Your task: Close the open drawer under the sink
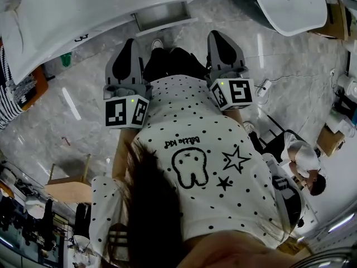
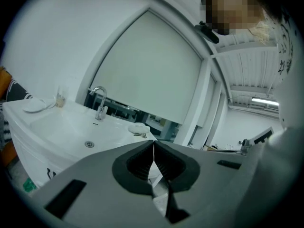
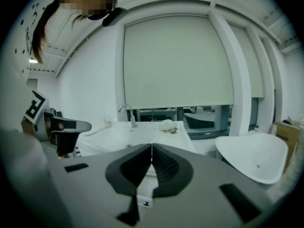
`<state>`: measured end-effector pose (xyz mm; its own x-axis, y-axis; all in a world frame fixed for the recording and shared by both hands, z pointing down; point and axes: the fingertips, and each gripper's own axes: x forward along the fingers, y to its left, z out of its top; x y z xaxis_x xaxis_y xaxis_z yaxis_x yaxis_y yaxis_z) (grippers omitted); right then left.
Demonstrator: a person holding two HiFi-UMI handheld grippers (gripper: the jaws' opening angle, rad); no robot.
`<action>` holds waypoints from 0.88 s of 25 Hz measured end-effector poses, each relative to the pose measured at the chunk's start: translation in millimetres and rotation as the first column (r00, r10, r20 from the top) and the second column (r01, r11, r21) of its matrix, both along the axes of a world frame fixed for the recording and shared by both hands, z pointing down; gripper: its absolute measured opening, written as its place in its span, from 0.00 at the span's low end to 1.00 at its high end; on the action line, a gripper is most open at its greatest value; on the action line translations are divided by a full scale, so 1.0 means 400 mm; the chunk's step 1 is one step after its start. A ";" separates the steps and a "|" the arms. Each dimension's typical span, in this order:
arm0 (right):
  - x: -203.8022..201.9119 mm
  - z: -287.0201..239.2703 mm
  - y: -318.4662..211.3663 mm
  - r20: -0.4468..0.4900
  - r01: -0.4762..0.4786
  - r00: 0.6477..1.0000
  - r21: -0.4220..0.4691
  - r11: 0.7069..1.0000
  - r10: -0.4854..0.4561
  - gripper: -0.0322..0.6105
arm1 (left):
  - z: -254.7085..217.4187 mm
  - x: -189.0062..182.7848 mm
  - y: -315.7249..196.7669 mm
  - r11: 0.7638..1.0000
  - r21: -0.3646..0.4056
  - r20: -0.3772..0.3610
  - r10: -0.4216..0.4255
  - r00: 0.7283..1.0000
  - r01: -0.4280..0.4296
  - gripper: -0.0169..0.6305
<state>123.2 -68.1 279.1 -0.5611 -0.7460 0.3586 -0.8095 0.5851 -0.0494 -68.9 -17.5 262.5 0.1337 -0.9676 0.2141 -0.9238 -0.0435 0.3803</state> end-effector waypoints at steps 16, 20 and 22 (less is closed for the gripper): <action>0.004 -0.025 -0.057 -0.008 0.101 0.995 0.003 0.995 -0.101 0.07 | -0.018 0.031 -0.024 0.997 -0.001 0.011 -0.075 0.997 0.075 0.04; 0.061 -0.030 -0.091 0.001 0.118 0.993 0.012 0.993 -0.118 0.07 | -0.046 0.069 -0.064 0.995 0.026 0.061 -0.100 0.993 0.099 0.04; 0.107 -0.033 -0.114 0.006 0.125 0.992 0.014 0.992 -0.125 0.07 | -0.063 0.102 -0.086 0.993 0.041 0.089 -0.116 0.989 0.113 0.04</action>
